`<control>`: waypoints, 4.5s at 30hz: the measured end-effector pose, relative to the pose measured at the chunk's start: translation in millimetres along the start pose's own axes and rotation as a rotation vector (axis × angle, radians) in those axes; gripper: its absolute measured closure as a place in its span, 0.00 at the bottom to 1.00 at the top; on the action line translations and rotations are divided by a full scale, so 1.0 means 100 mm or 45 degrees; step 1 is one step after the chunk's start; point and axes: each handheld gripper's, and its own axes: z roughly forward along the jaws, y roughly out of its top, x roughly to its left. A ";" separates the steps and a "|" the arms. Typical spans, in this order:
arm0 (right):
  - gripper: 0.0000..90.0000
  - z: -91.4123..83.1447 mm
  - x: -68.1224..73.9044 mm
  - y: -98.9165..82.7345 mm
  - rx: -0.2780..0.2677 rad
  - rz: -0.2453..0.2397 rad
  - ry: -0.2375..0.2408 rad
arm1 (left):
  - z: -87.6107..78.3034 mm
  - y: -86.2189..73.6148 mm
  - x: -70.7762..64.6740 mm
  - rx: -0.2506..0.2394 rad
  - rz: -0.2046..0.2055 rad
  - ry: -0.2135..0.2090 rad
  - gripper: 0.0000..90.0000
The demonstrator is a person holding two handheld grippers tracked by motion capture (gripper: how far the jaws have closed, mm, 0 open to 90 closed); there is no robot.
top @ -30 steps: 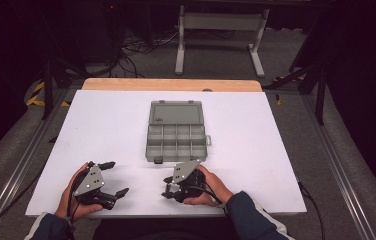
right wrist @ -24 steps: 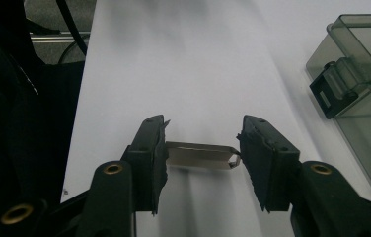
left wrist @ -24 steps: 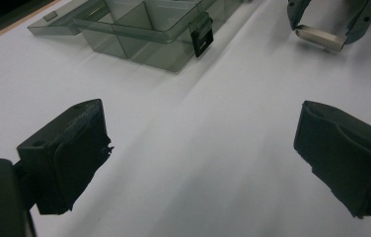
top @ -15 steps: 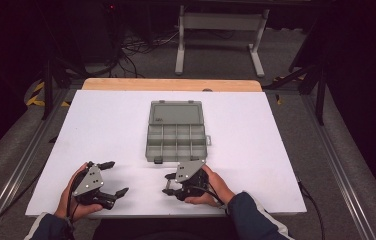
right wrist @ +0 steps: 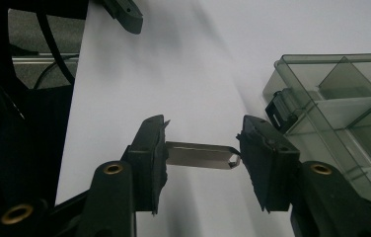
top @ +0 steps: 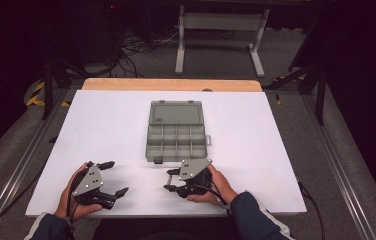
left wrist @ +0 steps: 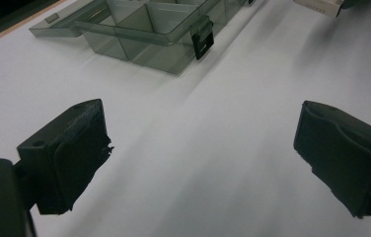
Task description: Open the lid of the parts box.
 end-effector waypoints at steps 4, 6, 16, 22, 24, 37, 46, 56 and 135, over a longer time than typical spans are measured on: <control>0.59 -0.03 0.00 0.01 -0.016 -0.004 -0.020 | 0.00 0.00 0.00 0.001 -0.005 0.000 0.08; 0.59 -0.05 -0.01 0.02 -0.029 -0.001 -0.032 | 0.00 0.00 0.00 0.000 -0.004 0.000 0.08; 0.59 -0.14 -0.03 0.04 -0.069 -0.002 -0.080 | 0.00 0.00 0.00 0.000 -0.005 -0.003 0.08; 0.59 -0.19 -0.05 0.05 -0.088 0.005 -0.108 | 0.00 0.00 0.00 0.000 -0.004 -0.006 0.08; 0.59 -0.20 -0.05 0.05 -0.090 0.005 -0.115 | 0.00 0.00 0.00 0.000 -0.004 -0.005 0.08; 0.59 -0.24 -0.07 0.06 -0.107 0.006 -0.149 | 0.00 0.00 0.00 0.006 -0.001 -0.011 0.08; 0.59 -0.27 -0.09 0.05 -0.117 0.012 -0.169 | 0.00 0.00 0.00 0.006 -0.001 -0.013 0.08; 0.59 -0.30 -0.12 0.05 -0.137 0.029 -0.204 | 0.00 0.00 0.00 -0.002 -0.008 -0.015 0.08; 0.59 0.05 -0.69 0.14 -0.181 0.150 -0.325 | 0.01 -0.03 0.03 -0.002 -0.036 -0.030 0.08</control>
